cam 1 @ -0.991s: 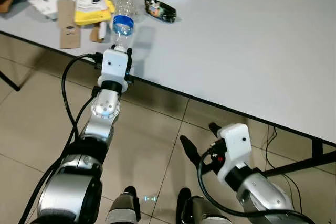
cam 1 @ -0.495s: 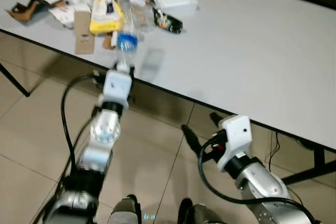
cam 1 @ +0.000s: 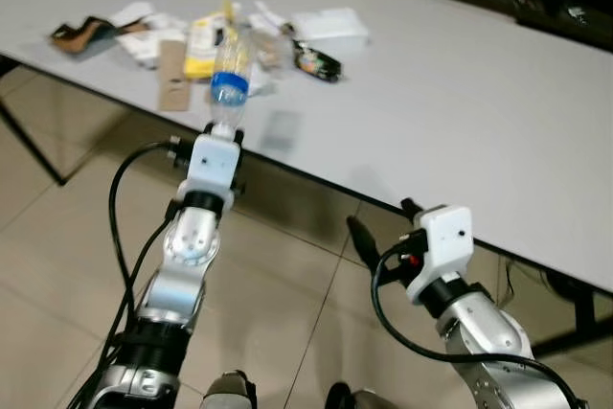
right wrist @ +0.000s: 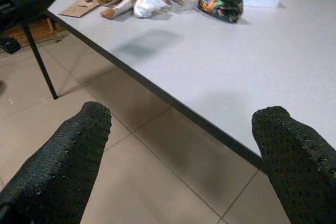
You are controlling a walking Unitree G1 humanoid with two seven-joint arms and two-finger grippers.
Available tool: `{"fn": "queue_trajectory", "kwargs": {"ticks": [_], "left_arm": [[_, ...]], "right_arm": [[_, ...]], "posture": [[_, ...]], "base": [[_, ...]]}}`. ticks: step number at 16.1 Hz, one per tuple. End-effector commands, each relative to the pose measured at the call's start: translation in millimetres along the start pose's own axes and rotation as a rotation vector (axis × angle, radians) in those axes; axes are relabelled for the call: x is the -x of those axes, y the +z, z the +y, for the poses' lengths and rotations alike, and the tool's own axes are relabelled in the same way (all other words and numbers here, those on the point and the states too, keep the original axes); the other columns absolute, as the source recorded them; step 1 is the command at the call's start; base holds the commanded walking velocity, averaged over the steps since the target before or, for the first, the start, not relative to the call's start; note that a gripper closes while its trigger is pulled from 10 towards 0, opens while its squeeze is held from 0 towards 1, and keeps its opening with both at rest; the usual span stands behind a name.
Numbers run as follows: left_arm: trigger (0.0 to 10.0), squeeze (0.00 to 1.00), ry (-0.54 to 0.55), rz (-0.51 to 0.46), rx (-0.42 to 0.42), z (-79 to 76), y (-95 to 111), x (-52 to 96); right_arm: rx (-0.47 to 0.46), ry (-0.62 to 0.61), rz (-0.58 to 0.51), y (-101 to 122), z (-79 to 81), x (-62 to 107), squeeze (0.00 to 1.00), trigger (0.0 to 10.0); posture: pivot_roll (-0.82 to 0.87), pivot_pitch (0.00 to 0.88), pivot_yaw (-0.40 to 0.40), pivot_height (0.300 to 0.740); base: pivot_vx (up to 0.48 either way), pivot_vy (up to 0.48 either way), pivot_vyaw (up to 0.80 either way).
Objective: Picking trash to rubbish bin
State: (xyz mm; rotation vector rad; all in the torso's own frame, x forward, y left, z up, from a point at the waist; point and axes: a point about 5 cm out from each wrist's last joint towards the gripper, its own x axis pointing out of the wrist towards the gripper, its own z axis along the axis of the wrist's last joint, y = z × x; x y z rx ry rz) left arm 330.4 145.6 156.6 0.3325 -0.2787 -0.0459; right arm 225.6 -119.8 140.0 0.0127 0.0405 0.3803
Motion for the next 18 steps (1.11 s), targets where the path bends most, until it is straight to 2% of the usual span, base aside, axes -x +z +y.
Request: {"fn": "queue_trajectory", "kwargs": {"ticks": [1,4,5,9,12,14,18], "left_arm": [[10.0,0.0,-0.009,-0.01,-0.007,-3.3,5.0,-1.8],[10.0,0.0,-0.02,-0.011,0.009,-9.0,6.9,-0.7],[10.0,0.0,-0.024,0.022,0.031,-8.8,3.7,0.0],[10.0,0.0,-0.062,0.09,0.053,1.7,-8.0,0.2],[10.0,0.0,-0.088,0.113,0.094,-5.3,-6.0,-3.9],[10.0,0.0,-0.098,0.115,0.126,-9.3,-3.2,-6.4],[10.0,0.0,-0.104,0.131,0.133,-10.7,-4.2,-9.7]], "right_arm": [[0.014,-0.031,-0.009,0.9,-5.7,1.7,0.0,10.0],[0.022,-0.049,-0.015,1.8,-8.4,1.5,0.0,10.0],[0.025,-0.059,-0.017,1.9,-9.6,1.6,0.0,10.0],[-0.008,-0.113,-0.048,5.3,-16.8,3.6,0.0,10.0],[-0.001,-0.122,-0.056,6.6,-16.6,4.0,0.0,10.0],[-0.002,-0.132,-0.053,5.4,-17.1,5.5,0.0,10.0],[-0.003,-0.143,-0.053,5.6,-17.6,6.3,0.0,10.0]], "posture": [[0.2,0.101,-0.075,0.74],[0.19,0.101,-0.075,0.74],[0.19,0.101,-0.075,0.74],[0.19,0.104,-0.074,0.74],[0.18,0.105,-0.071,0.74],[0.18,0.105,-0.069,0.74],[0.17,0.105,-0.069,0.74]], "base": [[0.0,0.0,0.53],[0.0,0.0,0.66],[0.0,0.0,0.65],[0.0,0.0,0.0],[0.0,0.0,0.0],[0.0,0.369,0.0],[0.0,0.48,0.0]]}}
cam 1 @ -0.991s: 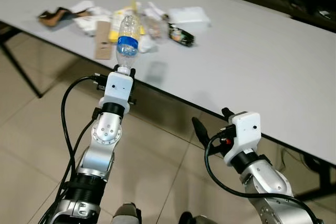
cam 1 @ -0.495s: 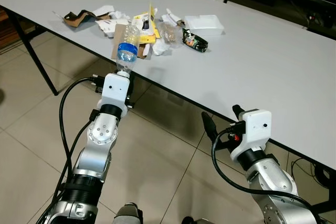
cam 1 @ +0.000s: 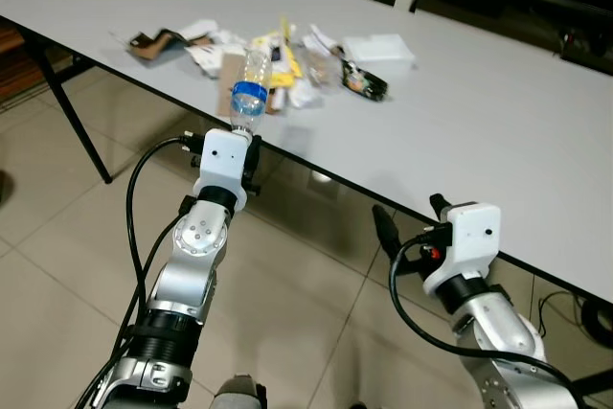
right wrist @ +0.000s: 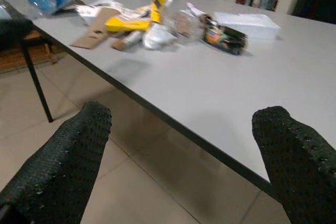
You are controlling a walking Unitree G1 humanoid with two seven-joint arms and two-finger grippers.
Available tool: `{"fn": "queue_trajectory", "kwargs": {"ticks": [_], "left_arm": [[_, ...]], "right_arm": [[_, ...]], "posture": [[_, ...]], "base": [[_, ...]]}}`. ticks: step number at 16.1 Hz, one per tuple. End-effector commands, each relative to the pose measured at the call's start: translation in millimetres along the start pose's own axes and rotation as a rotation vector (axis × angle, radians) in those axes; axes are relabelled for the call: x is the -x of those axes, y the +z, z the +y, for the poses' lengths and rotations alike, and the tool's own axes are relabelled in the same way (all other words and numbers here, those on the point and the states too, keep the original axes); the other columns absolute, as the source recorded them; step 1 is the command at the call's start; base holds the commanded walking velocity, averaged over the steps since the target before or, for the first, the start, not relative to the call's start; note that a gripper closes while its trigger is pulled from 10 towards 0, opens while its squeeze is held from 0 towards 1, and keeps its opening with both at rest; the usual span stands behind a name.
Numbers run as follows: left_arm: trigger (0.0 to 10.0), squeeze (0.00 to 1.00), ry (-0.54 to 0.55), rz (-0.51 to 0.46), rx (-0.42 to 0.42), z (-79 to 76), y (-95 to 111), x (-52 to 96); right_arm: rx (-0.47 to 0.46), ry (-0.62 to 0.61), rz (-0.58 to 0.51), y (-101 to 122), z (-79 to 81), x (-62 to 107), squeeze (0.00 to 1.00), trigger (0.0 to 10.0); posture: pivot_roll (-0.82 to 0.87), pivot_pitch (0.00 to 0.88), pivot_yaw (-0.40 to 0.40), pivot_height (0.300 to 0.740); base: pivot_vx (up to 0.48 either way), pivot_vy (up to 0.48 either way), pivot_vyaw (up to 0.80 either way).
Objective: Picking trash to rubbish bin
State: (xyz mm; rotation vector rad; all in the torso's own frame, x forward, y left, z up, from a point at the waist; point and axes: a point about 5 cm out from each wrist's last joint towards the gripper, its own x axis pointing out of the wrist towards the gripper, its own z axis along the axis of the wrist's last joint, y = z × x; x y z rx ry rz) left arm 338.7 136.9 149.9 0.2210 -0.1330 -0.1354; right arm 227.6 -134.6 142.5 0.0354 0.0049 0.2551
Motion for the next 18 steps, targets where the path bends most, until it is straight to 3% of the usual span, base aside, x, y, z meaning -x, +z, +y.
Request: {"fn": "queue_trajectory", "kwargs": {"ticks": [1,7,18], "left_arm": [[10.0,0.0,-0.008,0.008,0.006,-0.1,2.0,-3.8],[10.0,0.0,-0.012,0.026,0.009,0.9,1.8,-7.9],[10.0,0.0,-0.027,0.066,-0.001,1.0,-3.4,-10.0]], "right_arm": [[0.013,-0.026,-0.012,3.1,-4.6,2.2,0.0,10.0],[0.004,-0.048,-0.009,2.0,-4.3,3.0,0.0,10.0],[0.009,-0.078,0.0,0.9,-5.2,3.4,0.0,10.0]], "posture": [[0.17,0.105,-0.069,0.74],[0.16,0.11,-0.059,0.74],[0.16,0.118,-0.055,0.74]], "base": [[0.0,0.48,0.0],[0.0,0.48,-0.08],[0.0,0.48,-0.73]]}}
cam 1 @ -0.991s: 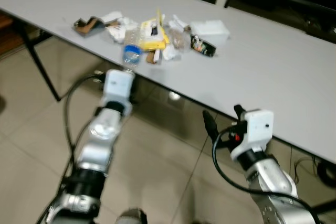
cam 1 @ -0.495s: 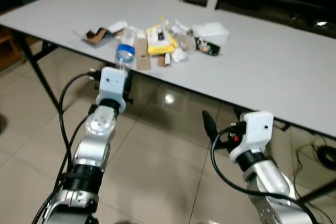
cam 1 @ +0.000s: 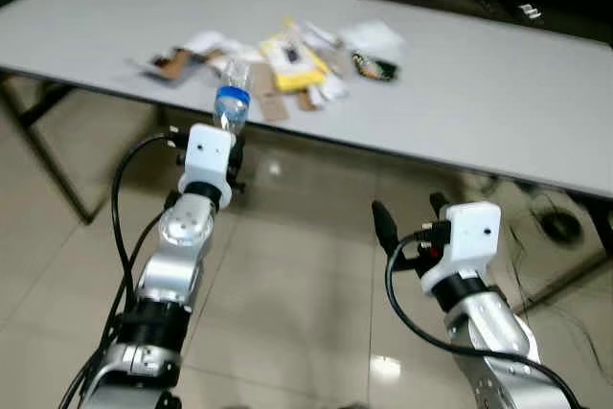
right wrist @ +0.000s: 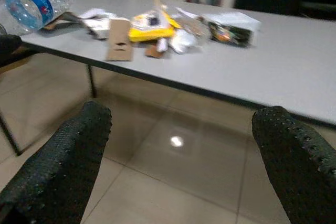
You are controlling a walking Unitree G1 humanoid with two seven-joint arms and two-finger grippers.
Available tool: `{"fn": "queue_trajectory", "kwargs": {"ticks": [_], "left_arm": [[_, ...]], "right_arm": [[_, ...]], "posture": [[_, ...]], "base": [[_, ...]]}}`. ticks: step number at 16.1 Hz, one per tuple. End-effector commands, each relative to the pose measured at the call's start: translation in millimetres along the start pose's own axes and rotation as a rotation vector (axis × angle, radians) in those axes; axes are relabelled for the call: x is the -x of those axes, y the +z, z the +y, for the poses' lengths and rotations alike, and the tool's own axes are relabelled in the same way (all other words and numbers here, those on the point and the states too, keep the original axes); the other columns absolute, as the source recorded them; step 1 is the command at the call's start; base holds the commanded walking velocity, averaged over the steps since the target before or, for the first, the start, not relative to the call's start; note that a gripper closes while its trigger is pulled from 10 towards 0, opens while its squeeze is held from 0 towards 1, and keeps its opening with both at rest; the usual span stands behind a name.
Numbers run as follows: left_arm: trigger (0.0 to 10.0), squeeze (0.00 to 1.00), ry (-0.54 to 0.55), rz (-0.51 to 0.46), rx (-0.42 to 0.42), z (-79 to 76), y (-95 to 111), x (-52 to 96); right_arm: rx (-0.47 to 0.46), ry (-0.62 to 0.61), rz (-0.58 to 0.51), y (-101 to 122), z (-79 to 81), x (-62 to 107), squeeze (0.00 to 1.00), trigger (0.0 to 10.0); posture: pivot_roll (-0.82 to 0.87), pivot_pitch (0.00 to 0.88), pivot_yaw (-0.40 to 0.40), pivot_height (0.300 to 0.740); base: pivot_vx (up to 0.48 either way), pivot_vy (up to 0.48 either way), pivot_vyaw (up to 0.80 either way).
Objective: Picking trash to rubbish bin
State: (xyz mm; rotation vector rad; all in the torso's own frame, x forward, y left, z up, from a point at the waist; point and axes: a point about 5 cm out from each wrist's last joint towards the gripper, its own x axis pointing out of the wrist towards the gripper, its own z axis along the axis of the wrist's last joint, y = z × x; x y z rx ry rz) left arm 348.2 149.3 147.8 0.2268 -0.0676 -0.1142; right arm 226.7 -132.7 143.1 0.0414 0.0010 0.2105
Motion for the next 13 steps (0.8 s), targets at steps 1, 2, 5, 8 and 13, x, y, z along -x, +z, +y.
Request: {"fn": "queue_trajectory", "kwargs": {"ticks": [1,2,5,8,13], "left_arm": [[10.0,0.0,-0.04,0.0,0.001,-11.7,2.9,-2.9],[10.0,0.0,-0.041,0.0,0.0,-11.9,3.2,-3.3],[10.0,0.0,-0.041,0.003,0.004,-11.8,3.1,-4.2],[10.0,0.0,-0.044,0.006,0.004,-13.0,2.6,-4.4],[10.0,0.0,-0.047,-0.013,0.011,-15.6,4.2,-4.5]], "right_arm": [[0.017,-0.035,0.006,0.4,-7.8,2.8,0.0,10.0],[0.017,-0.037,0.006,0.3,-7.9,2.8,0.0,10.0],[0.021,-0.044,0.011,-0.5,-8.1,2.7,0.0,10.0],[0.026,-0.047,0.013,-0.7,-8.6,2.8,0.0,10.0],[0.03,-0.046,0.001,0.7,-8.3,3.1,0.0,10.0]], "posture": [[0.16,0.118,-0.055,0.74],[0.16,0.118,-0.055,0.74],[0.16,0.119,-0.054,0.74],[0.15,0.119,-0.056,0.74],[0.15,0.119,-0.056,0.74]], "base": [[0.0,0.48,-0.74],[0.0,0.48,-0.74],[0.0,0.48,-0.75],[0.0,0.48,-0.75],[0.0,0.274,-0.28]]}}
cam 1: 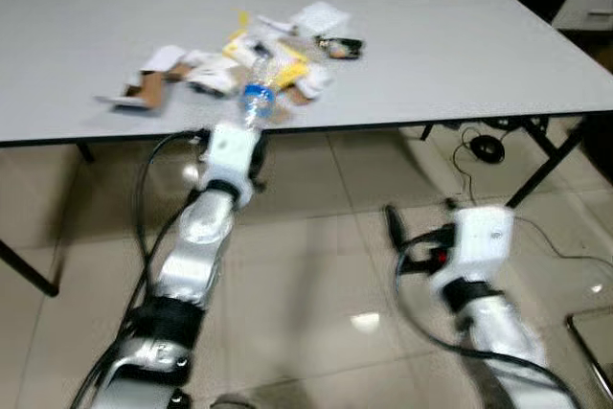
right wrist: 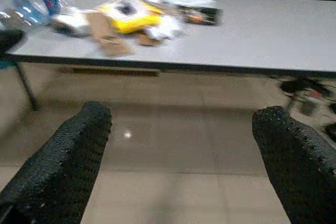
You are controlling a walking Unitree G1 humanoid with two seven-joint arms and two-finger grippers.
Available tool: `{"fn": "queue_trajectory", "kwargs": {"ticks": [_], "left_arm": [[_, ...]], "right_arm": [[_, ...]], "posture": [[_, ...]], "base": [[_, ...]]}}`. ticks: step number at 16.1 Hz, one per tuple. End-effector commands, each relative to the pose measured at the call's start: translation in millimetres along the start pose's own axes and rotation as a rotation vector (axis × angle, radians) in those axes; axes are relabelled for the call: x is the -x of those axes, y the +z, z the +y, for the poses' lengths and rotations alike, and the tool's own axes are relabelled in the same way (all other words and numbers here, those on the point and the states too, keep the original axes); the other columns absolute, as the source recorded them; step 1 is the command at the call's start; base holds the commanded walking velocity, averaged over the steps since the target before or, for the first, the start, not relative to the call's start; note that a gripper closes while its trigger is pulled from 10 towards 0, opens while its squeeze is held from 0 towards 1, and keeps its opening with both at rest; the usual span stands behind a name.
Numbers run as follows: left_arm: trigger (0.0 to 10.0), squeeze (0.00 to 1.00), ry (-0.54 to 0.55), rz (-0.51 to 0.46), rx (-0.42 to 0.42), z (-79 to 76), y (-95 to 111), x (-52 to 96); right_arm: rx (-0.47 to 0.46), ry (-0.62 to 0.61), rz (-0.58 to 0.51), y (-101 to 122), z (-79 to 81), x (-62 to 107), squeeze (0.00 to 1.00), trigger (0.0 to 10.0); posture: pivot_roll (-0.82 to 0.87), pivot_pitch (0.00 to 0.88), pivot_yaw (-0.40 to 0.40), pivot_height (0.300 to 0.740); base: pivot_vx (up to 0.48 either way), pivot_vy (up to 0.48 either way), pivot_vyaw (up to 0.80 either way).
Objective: Picking trash to rubbish bin
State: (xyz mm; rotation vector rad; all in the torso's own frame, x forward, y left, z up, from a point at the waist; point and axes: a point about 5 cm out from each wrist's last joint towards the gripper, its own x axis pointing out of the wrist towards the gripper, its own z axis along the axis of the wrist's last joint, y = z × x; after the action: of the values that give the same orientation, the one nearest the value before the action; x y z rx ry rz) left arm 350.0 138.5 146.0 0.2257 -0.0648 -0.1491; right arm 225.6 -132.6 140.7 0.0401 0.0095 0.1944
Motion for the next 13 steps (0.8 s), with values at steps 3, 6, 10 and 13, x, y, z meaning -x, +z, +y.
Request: {"fn": "queue_trajectory", "kwargs": {"ticks": [3,6,10,13], "left_arm": [[10.0,0.0,-0.017,-0.03,0.025,-5.0,10.5,-5.7],[10.0,0.0,-0.011,-0.043,0.011,-0.4,13.8,-9.2],[10.0,0.0,-0.004,-0.046,-0.007,3.7,15.4,-11.0],[10.0,0.0,-0.003,-0.049,-0.013,6.3,16.7,-12.4]], "right_arm": [[0.035,-0.022,-0.019,5.1,-6.4,1.5,0.0,10.0],[0.037,-0.02,-0.026,6.3,-3.9,1.1,0.0,10.0],[0.042,-0.022,-0.025,5.1,-2.6,0.8,0.0,10.0],[0.041,-0.021,-0.02,3.1,-0.1,0.2,0.0,10.0]], "posture": [[0.15,0.118,-0.052,0.74],[0.15,0.12,-0.044,0.74],[0.15,0.123,-0.039,0.74],[0.16,0.127,-0.029,0.74]], "base": [[0.091,0.0,0.0],[0.38,0.0,0.0],[0.445,0.0,0.0],[0.469,0.0,0.0]]}}
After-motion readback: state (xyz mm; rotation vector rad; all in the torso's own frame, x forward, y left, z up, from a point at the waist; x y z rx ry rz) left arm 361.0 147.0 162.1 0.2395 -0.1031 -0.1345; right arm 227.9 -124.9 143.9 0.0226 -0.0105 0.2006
